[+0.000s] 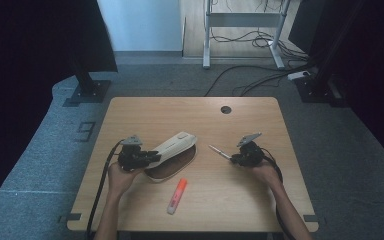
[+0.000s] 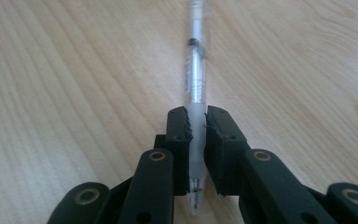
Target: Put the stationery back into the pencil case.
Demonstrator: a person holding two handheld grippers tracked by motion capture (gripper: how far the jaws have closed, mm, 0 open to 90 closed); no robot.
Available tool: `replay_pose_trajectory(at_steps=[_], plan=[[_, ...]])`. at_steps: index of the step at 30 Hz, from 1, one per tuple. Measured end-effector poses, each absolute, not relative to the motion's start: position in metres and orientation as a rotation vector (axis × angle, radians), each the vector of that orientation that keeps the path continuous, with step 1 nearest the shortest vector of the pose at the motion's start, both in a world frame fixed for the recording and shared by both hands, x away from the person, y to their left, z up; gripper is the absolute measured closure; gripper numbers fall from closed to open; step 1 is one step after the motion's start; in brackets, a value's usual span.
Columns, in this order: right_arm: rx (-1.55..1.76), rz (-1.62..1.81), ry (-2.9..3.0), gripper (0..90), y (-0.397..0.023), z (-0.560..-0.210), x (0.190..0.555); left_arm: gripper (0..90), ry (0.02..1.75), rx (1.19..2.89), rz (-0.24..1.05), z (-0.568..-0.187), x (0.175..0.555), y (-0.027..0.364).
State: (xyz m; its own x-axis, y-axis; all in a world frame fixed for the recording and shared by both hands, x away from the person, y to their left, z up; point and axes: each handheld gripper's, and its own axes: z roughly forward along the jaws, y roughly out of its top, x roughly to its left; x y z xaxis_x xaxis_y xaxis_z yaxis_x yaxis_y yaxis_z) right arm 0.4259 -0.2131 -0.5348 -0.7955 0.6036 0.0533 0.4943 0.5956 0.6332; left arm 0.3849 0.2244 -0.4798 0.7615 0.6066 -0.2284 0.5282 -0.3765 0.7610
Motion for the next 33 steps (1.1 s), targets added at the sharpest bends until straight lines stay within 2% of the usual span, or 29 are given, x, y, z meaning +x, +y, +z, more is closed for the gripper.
replay_pose_trajectory(at_steps=[8, 13, 33], plan=[[0.876, 0.985, 2.673, 73.8, -0.200, -0.535, 0.423, 73.1, 0.847, 2.059, 0.109, -0.480, 0.385, 0.224], [0.864, 0.933, 2.675, 77.8, -0.191, -0.533, 0.422, 73.3, 0.845, 2.057, 0.108, -0.479, 0.384, 0.224], [0.932, 1.053, 2.609, 78.4, -0.201, -0.519, 0.410, 78.0, 0.867, 2.049, 0.148, -0.479, 0.383, 0.223]])
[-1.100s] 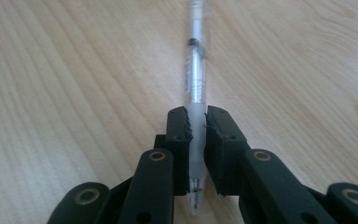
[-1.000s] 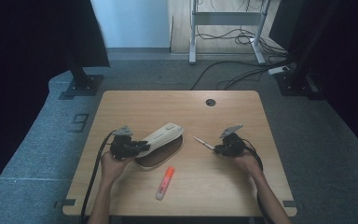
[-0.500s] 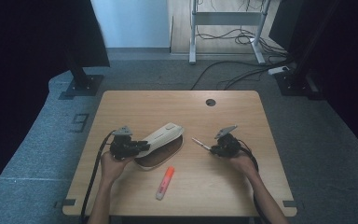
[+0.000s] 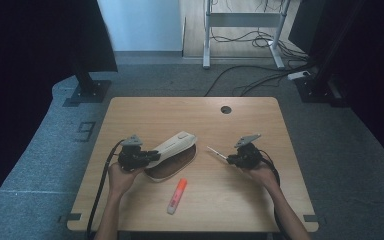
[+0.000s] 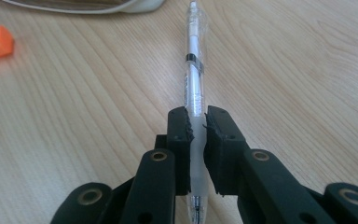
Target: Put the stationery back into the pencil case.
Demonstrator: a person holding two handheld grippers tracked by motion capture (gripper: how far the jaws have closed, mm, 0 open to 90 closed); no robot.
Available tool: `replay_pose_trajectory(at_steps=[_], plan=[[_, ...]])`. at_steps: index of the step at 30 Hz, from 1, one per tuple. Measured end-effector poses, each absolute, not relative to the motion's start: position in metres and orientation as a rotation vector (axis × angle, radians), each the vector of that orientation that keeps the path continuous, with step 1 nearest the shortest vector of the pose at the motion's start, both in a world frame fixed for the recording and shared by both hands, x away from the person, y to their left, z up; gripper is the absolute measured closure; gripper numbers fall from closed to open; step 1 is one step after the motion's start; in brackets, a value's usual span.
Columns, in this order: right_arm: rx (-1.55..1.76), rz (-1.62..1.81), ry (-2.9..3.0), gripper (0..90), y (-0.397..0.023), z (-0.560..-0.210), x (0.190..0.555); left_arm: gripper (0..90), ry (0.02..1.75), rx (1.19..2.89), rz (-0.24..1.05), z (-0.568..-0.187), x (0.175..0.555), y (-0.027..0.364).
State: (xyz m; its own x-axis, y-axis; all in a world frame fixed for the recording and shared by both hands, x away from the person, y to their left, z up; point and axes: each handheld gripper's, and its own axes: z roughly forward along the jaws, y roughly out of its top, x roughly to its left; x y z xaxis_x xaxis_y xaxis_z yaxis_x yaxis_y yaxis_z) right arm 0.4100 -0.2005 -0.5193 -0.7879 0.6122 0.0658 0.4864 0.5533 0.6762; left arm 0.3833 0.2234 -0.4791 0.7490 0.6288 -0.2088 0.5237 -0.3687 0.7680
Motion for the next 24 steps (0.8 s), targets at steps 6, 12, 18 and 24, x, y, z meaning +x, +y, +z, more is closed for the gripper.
replay_pose_trajectory(at_steps=[6, 12, 18, 24], plan=[[0.907, 1.078, 2.617, 78.3, -0.195, -0.513, 0.405, 78.2, 0.873, 2.038, 0.157, -0.478, 0.383, 0.224], [0.883, 1.102, 2.625, 78.3, -0.188, -0.508, 0.403, 78.3, 0.875, 2.023, 0.165, -0.477, 0.382, 0.224], [0.847, 1.119, 2.640, 78.3, -0.176, -0.505, 0.403, 78.4, 0.876, 2.016, 0.169, -0.476, 0.382, 0.225], [0.815, 1.129, 2.660, 78.3, -0.162, -0.503, 0.404, 78.4, 0.875, 2.016, 0.167, -0.476, 0.382, 0.225]])
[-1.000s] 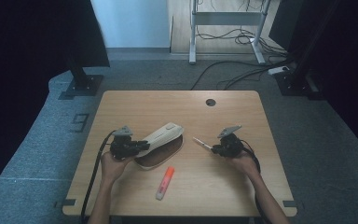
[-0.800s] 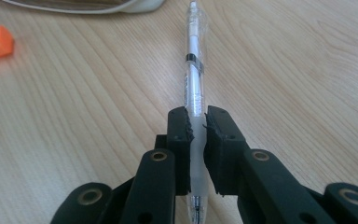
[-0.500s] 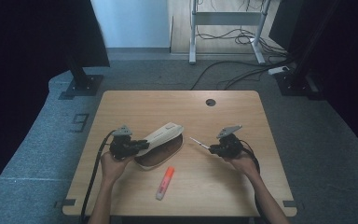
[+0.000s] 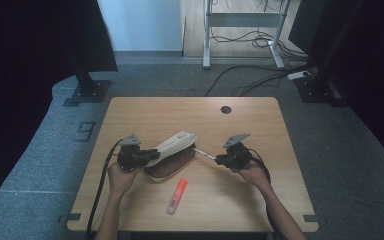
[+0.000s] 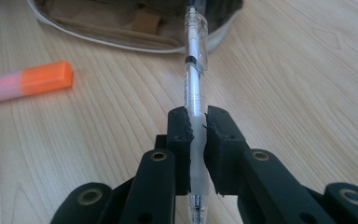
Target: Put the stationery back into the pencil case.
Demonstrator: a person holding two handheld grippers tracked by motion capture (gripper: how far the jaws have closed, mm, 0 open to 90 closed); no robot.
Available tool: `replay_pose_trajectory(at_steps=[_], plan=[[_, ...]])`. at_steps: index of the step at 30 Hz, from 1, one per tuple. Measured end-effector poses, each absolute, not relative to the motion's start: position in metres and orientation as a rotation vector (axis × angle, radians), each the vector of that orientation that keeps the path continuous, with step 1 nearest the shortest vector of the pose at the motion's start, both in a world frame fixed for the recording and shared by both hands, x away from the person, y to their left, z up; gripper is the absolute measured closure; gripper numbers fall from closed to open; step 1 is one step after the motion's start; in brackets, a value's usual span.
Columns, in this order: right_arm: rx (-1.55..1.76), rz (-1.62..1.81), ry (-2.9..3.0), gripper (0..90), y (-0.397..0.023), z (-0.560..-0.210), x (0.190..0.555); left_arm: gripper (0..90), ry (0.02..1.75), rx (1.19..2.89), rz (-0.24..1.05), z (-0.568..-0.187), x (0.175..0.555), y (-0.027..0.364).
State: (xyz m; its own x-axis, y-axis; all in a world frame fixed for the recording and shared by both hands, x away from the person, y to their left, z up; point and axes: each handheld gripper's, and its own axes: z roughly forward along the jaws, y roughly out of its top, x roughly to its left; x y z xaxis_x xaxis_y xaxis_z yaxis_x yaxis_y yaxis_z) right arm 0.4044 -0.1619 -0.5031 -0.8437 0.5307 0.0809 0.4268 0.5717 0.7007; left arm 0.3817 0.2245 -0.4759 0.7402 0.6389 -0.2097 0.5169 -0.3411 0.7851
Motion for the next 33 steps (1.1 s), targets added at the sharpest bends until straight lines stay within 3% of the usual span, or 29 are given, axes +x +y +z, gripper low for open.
replay_pose_trajectory(at_steps=[33], plan=[[0.608, 1.127, 2.760, 78.3, -0.060, -0.509, 0.422, 78.1, 0.867, 2.010, 0.152, -0.475, 0.381, 0.224]])
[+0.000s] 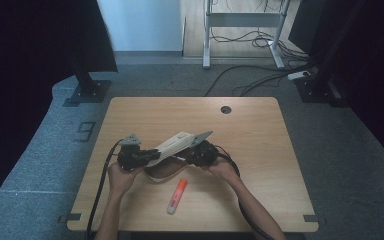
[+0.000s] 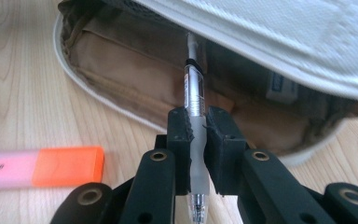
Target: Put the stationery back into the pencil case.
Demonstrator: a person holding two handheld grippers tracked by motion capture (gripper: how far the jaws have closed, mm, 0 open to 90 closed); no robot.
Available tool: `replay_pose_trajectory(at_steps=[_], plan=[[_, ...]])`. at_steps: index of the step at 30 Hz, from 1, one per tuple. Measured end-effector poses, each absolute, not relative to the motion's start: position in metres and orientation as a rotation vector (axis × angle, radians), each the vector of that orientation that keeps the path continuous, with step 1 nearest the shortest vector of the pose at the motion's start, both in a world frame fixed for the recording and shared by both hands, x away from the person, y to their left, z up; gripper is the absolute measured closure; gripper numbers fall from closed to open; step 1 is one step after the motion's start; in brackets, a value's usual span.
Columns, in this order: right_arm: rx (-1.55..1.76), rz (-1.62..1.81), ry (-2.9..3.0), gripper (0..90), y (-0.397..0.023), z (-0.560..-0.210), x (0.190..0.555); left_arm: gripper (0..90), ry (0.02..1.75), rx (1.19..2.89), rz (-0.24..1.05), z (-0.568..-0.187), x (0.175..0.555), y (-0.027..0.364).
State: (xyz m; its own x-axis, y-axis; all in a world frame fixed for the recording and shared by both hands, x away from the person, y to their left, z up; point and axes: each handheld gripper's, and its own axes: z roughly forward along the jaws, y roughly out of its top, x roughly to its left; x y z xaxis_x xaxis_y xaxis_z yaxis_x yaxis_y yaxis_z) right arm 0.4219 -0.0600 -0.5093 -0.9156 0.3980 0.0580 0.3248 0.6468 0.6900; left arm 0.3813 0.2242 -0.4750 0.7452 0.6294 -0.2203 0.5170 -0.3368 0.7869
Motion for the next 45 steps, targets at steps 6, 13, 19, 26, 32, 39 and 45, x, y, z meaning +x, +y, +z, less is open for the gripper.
replay_pose_trajectory(at_steps=[6, 13, 19, 26, 32, 39, 45], plan=[[0.589, 1.114, 2.762, 78.3, -0.046, -0.513, 0.426, 78.1, 0.865, 2.011, 0.151, -0.475, 0.381, 0.224], [0.566, 1.108, 2.761, 78.2, -0.032, -0.516, 0.429, 78.0, 0.866, 2.014, 0.155, -0.475, 0.381, 0.224], [0.556, 1.069, 2.758, 77.3, -0.028, -0.518, 0.432, 78.0, 0.869, 2.015, 0.156, -0.474, 0.381, 0.224], [0.576, 1.053, 2.725, 67.3, -0.030, -0.519, 0.437, 78.0, 0.868, 2.016, 0.146, -0.475, 0.381, 0.225], [0.608, 1.042, 2.704, 62.2, -0.034, -0.519, 0.441, 78.0, 0.868, 2.017, 0.144, -0.475, 0.381, 0.225], [0.675, 1.016, 2.661, 57.6, -0.042, -0.519, 0.449, 78.0, 0.868, 2.017, 0.140, -0.476, 0.381, 0.226], [0.745, 1.013, 2.625, 55.0, -0.051, -0.519, 0.455, 78.0, 0.868, 2.017, 0.139, -0.476, 0.381, 0.226]])
